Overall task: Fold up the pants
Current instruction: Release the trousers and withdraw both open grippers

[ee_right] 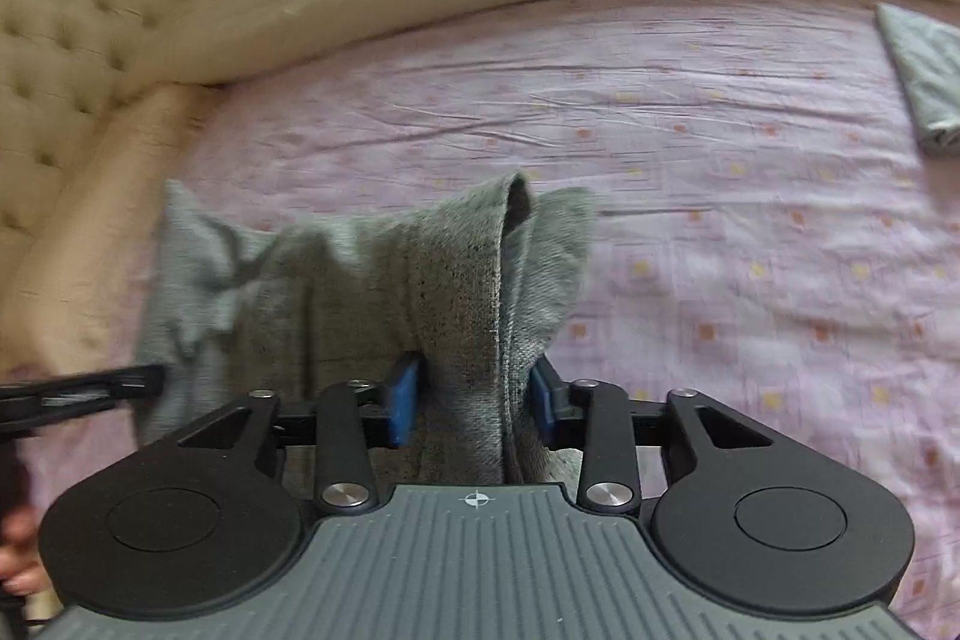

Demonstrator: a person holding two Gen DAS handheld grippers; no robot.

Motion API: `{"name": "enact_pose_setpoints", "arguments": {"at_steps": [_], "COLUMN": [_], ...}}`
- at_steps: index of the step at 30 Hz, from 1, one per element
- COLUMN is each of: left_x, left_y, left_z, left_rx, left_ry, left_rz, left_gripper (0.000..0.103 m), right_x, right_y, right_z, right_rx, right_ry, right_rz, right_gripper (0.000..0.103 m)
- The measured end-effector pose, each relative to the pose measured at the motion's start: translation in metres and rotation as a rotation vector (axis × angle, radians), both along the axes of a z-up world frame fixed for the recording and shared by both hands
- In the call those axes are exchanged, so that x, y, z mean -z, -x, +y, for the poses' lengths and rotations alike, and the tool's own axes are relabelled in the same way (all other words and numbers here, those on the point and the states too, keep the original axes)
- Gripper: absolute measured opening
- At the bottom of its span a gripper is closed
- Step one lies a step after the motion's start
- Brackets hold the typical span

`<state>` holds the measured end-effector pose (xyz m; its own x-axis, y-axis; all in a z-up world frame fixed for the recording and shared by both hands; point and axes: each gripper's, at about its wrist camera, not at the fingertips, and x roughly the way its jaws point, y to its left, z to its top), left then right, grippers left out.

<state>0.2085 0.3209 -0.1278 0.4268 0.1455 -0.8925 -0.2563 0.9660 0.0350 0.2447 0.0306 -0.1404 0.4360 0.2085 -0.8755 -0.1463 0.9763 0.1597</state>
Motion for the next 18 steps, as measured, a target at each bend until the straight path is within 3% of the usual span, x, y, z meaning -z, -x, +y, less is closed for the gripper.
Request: {"name": "enact_pose_setpoints", "arguments": {"at_steps": [2,7,11,18], "left_x": [0.003,-0.005,-0.023,-0.048], "left_y": [0.0,0.017,0.034,0.06], "left_z": [0.016,0.032,0.03,0.017], "left_rx": [-0.012,-0.017,-0.006,-0.017], "left_ry": [0.006,-0.002,-0.022,0.044], "left_rz": [0.01,0.006,-0.015,0.007], "left_gripper": [0.031,0.035,0.054,0.056], "right_x": [0.006,-0.008,-0.03,-0.066], "right_y": [-0.002,0.027,0.054,0.093], "right_z": [0.011,0.022,0.04,0.055], "right_rx": [0.04,0.089,0.082,0.094], "right_ry": [0.079,0.032,0.016,-0.021], "right_rz": [-0.011,-0.044,-0.095,-0.128], "right_gripper": [0.037,0.037,0.037,0.037]}}
